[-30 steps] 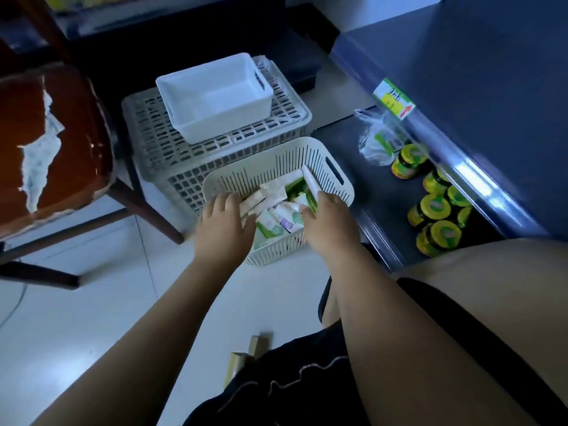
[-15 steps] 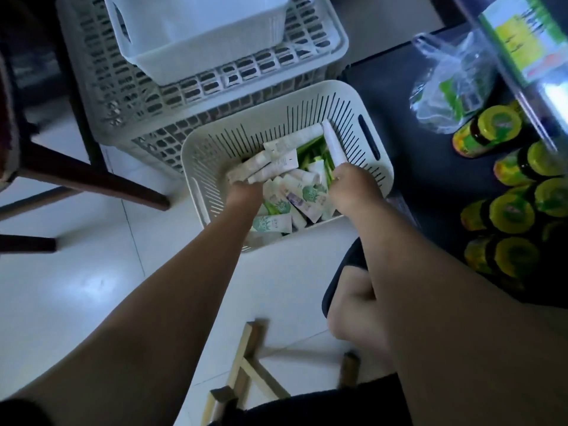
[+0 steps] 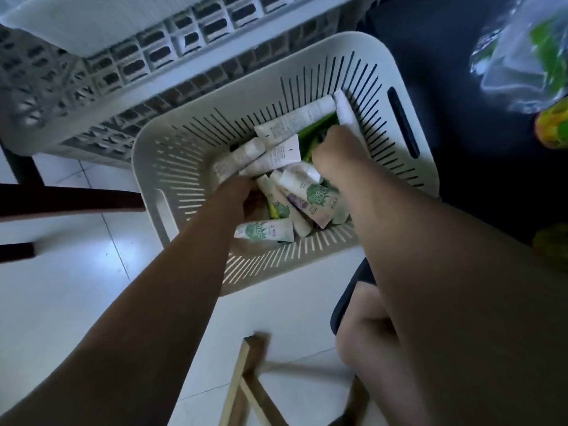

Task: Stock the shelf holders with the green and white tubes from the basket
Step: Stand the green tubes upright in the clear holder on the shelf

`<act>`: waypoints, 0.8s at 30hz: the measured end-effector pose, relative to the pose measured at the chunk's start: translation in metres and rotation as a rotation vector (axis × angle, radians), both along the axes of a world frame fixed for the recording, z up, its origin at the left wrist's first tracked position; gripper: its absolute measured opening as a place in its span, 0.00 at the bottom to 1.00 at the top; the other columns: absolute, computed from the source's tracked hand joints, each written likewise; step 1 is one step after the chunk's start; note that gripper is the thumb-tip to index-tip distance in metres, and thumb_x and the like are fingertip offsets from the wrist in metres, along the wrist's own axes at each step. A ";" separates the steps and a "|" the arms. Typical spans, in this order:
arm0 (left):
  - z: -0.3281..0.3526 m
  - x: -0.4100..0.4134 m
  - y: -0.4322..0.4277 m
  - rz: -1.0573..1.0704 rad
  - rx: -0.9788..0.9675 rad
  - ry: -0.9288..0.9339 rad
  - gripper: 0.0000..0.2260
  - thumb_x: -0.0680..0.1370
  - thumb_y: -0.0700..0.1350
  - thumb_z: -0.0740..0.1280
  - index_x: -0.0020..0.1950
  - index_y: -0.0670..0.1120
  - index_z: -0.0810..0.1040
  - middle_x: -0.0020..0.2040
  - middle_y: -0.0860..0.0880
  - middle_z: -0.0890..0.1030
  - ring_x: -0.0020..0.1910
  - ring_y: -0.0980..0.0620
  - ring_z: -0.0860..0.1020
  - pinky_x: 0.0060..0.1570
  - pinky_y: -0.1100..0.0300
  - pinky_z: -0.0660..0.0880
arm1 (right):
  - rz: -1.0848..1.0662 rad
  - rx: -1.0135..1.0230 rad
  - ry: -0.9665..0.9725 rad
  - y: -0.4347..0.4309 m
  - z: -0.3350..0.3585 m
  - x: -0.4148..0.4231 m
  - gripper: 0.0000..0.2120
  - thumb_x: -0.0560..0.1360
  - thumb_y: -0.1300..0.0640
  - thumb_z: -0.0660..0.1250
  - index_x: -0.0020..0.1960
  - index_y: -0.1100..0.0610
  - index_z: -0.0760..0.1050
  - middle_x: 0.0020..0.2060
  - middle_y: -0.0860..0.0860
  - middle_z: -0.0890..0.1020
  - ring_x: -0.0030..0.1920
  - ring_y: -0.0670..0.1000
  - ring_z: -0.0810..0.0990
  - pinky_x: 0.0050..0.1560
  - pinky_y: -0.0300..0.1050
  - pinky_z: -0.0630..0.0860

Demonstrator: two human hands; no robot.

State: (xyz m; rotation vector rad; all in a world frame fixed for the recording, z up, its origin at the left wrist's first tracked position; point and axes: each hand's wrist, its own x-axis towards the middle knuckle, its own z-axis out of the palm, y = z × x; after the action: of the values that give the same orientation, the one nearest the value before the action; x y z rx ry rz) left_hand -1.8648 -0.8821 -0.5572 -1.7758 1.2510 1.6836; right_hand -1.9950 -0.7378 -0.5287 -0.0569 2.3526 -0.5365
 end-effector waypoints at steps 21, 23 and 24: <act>0.019 -0.025 0.001 -0.157 -0.063 0.023 0.11 0.81 0.37 0.61 0.60 0.40 0.80 0.54 0.42 0.84 0.55 0.43 0.83 0.48 0.51 0.80 | -0.237 -0.120 -0.018 0.002 -0.017 0.004 0.11 0.77 0.56 0.67 0.59 0.54 0.76 0.50 0.53 0.81 0.46 0.55 0.82 0.42 0.46 0.80; 0.024 -0.017 0.000 -0.171 -0.143 0.055 0.12 0.81 0.37 0.62 0.62 0.40 0.80 0.53 0.41 0.84 0.54 0.43 0.83 0.47 0.51 0.82 | -0.230 -0.186 0.016 0.009 -0.010 0.004 0.07 0.78 0.54 0.69 0.53 0.57 0.79 0.47 0.53 0.82 0.45 0.54 0.82 0.40 0.44 0.76; 0.026 -0.016 -0.002 -0.175 -0.184 0.053 0.11 0.81 0.37 0.62 0.61 0.40 0.80 0.53 0.41 0.84 0.53 0.43 0.83 0.43 0.53 0.82 | -0.246 -0.237 0.040 0.014 -0.006 0.003 0.07 0.78 0.54 0.70 0.51 0.58 0.79 0.47 0.54 0.82 0.45 0.53 0.81 0.41 0.43 0.74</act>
State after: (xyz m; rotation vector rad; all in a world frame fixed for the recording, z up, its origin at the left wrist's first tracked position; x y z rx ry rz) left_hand -1.8803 -0.8843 -0.5317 -1.6746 1.5810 1.5699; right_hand -1.9924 -0.7241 -0.5344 0.1154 2.3378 -0.9406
